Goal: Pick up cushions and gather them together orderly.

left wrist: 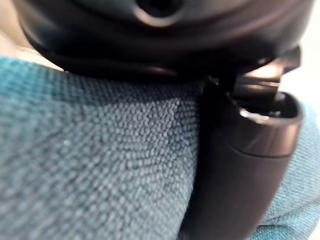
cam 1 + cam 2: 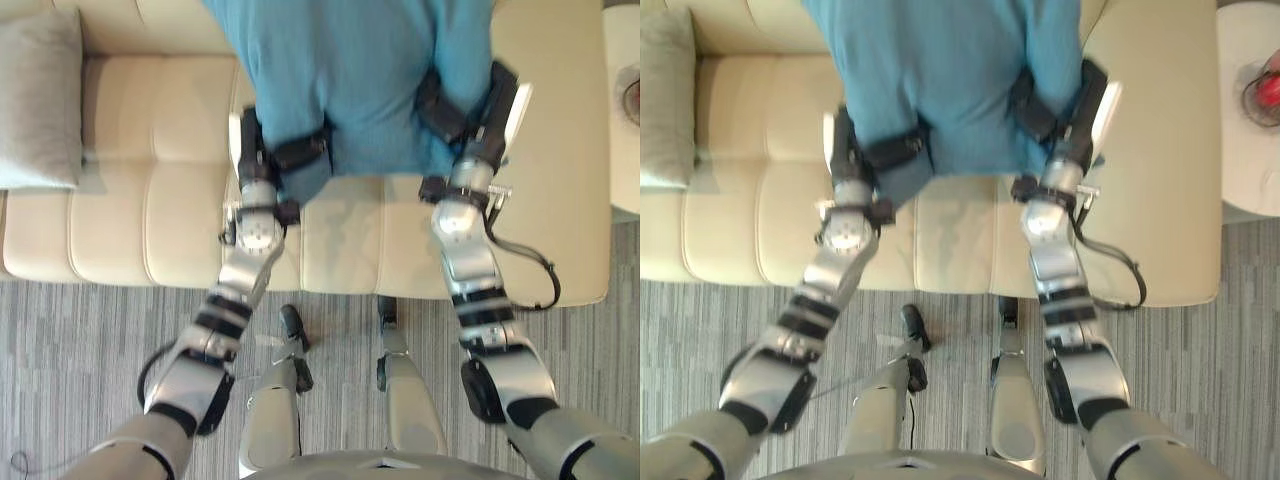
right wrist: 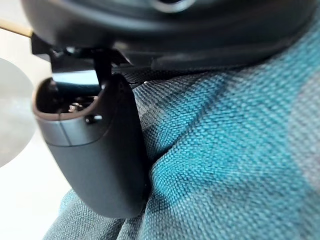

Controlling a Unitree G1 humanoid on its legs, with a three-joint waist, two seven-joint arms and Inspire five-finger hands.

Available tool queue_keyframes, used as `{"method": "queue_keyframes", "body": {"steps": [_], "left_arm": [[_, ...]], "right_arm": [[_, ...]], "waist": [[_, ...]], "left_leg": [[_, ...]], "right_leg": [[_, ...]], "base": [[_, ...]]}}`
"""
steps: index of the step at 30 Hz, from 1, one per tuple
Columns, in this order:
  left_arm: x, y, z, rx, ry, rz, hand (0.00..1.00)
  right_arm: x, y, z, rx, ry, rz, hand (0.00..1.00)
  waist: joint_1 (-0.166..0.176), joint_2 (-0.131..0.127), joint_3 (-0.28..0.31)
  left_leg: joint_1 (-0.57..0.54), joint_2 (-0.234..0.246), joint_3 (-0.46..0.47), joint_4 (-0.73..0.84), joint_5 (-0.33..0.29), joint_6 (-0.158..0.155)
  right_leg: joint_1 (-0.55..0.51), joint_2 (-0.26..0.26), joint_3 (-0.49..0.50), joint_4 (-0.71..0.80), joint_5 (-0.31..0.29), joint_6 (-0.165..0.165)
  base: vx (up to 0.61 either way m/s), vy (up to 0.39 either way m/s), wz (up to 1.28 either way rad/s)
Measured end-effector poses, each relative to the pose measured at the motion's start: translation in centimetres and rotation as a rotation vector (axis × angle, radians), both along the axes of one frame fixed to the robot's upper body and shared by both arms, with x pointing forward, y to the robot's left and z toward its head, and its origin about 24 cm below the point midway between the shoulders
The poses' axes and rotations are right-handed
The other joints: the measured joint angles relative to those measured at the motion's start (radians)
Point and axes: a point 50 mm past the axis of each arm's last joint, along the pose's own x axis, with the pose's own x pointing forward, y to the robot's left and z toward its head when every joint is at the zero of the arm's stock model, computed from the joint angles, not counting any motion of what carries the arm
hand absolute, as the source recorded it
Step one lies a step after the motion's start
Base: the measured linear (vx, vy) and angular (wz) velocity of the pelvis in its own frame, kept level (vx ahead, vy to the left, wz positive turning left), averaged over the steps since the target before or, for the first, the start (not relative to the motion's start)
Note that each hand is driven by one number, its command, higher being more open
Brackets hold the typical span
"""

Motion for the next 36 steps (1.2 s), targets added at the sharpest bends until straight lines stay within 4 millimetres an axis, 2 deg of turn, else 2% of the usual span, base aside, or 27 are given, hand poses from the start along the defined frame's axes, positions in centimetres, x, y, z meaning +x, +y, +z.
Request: {"method": "queue_keyframes", "body": {"steps": [1,3,4,5,6,8,9,11,15,20,22,23,25,28,29,30,33,36], "left_arm": [[0.7,0.0,1.5,0.001,-0.021,0.018,1.0],[1.5,0.2,3.5,0.014,-0.039,0.047,1.0],[2.2,0.7,5.3,0.021,-0.054,0.077,1.0],[2.4,1.0,6.0,0.02,-0.058,0.091,1.0],[2.9,1.7,8.2,0.031,-0.071,0.123,1.0],[3.1,1.8,9.3,0.034,-0.075,0.132,1.0],[3.2,1.6,10.7,0.043,-0.08,0.128,1.0],[3.3,1.7,11.1,0.04,-0.075,0.12,1.0],[3.8,2.2,9.8,-0.071,0.007,0.107,1.0],[3.9,2.1,6.4,-0.176,0.067,0.077,1.0],[3.7,1.7,4.0,-0.188,0.101,0.051,1.0],[3.5,1.4,2.6,-0.195,0.125,0.031,1.0],[3.2,1.1,1.2,-0.197,0.145,0.016,1.0],[2.2,1.2,-2.3,-0.17,0.19,-0.007,1.0],[2.0,1.2,-2.9,-0.168,0.201,-0.009,1.0],[1.5,1.6,-4.1,-0.173,0.217,-0.004,1.0],[0.5,2.4,-6.1,-0.176,0.237,0.0,1.0],[-1.1,3.4,-8.3,-0.173,0.262,0.002,1.0]], "right_arm": [[0.2,0.1,1.0,0.014,-0.022,-0.011,1.0],[0.5,0.1,2.0,0.048,-0.04,-0.027,1.0],[0.8,-0.1,2.6,0.077,-0.042,-0.043,1.0],[1.0,-0.1,2.7,0.089,-0.037,-0.045,1.0],[1.5,0.2,2.9,0.109,-0.012,-0.039,1.0],[1.8,0.3,2.8,0.122,0.007,-0.033,1.0],[2.1,0.3,2.8,0.158,0.027,-0.021,1.0],[2.2,0.7,2.5,0.187,0.051,0.004,1.0],[2.2,1.0,2.4,0.229,0.065,0.063,1.0],[1.2,0.3,0.8,0.228,0.06,0.084,1.0],[0.8,-0.7,-0.7,0.238,0.08,0.072,1.0],[0.5,-1.5,-1.5,0.26,0.089,0.061,1.0],[0.2,-2.1,-2.3,0.275,0.097,0.056,1.0],[-1.1,-3.8,-3.7,0.297,0.091,0.021,1.0],[-1.4,-4.1,-3.9,0.299,0.086,0.012,1.0],[-2.1,-4.7,-4.3,0.291,0.072,-0.001,1.0],[-3.6,-6.1,-5.2,0.288,0.049,-0.032,1.0],[-5.4,-7.6,-7.1,0.264,0.066,-0.038,1.0]], "waist": [[0.0,0.003,0.016],[-0.001,0.006,0.039],[-0.008,0.005,0.055],[-0.008,0.006,0.063],[-0.013,0.006,0.083],[-0.014,0.005,0.087],[-0.014,0.006,0.103],[-0.014,0.006,0.113],[-0.014,0.008,0.122],[-0.001,0.008,0.122],[0.009,0.008,0.122],[0.013,0.008,0.122],[0.015,0.008,0.122],[0.028,0.008,0.122],[0.032,0.008,0.122],[0.034,0.008,0.121],[0.036,0.009,0.121],[0.04,0.012,0.113]], "left_leg": [[-0.006,-0.003,-0.005,-0.018,0.016,-0.001],[-0.013,-0.006,-0.015,-0.044,0.037,-0.002],[-0.024,-0.008,-0.02,-0.07,0.059,-0.002],[-0.026,-0.009,-0.02,-0.085,0.068,-0.002],[-0.034,-0.013,-0.021,-0.117,0.09,-0.001],[-0.047,-0.015,-0.022,-0.132,0.102,-0.003],[-0.062,-0.015,-0.025,-0.132,0.104,-0.004],[-0.076,-0.014,-0.026,-0.132,0.104,-0.004],[-0.1,-0.008,-0.035,-0.132,0.104,-0.004],[-0.089,0.007,-0.037,-0.131,0.103,-0.005],[-0.079,0.012,-0.04,-0.12,0.102,-0.007],[-0.073,0.013,-0.046,-0.112,0.1,-0.009],[-0.063,0.014,-0.049,-0.112,0.1,-0.01],[-0.034,0.018,-0.059,-0.107,0.098,-0.014],[-0.027,0.019,-0.06,-0.106,0.097,-0.016],[-0.012,0.022,-0.062,-0.105,0.093,-0.022],[0.022,0.029,-0.07,-0.105,0.091,-0.03],[0.079,0.039,-0.07,-0.105,0.081,-0.042]], "right_leg": [[-0.008,0.0,-0.005,-0.007,0.006,0.0],[-0.016,0.001,-0.017,-0.015,0.012,0.001],[-0.037,0.004,-0.022,-0.015,0.017,-0.003],[-0.044,0.005,-0.023,-0.015,0.018,-0.002],[-0.066,0.006,-0.024,-0.015,0.021,-0.002],[-0.085,0.006,-0.024,-0.015,0.024,-0.001],[-0.097,0.006,-0.026,-0.015,0.025,0.0],[-0.112,0.006,-0.027,-0.015,0.025,0.0],[-0.129,0.009,-0.041,-0.014,0.025,0.0],[-0.128,0.014,-0.049,0.011,0.025,0.0],[-0.122,0.016,-0.053,0.035,0.02,-0.004],[-0.122,0.015,-0.06,0.062,-0.001,-0.004],[-0.122,0.014,-0.07,0.093,-0.024,-0.006],[-0.102,0.015,-0.084,0.14,-0.068,-0.007],[-0.098,0.016,-0.085,0.147,-0.073,-0.007],[-0.088,0.017,-0.089,0.161,-0.083,-0.007],[-0.059,0.02,-0.099,0.181,-0.098,-0.011],[-0.005,0.026,-0.103,0.189,-0.117,-0.014]], "base": [[0.01,0.023,0.11],[0.04,0.032,0.16],[0.07,0.048,0.13],[0.09,0.057,0.09],[0.1,0.066,0.03],[0.09,0.059,0.04],[0.09,0.063,0.06],[0.11,0.088,0.04],[0.13,0.115,0.06],[0.1,0.105,-0.01],[0.1,0.107,0.0],[0.08,0.084,0.09],[0.06,0.061,0.11],[0.06,0.055,0.12],[0.04,0.032,0.03],[0.04,0.028,0.03],[0.05,0.012,0.04],[0.08,-0.002,-0.03]]}}
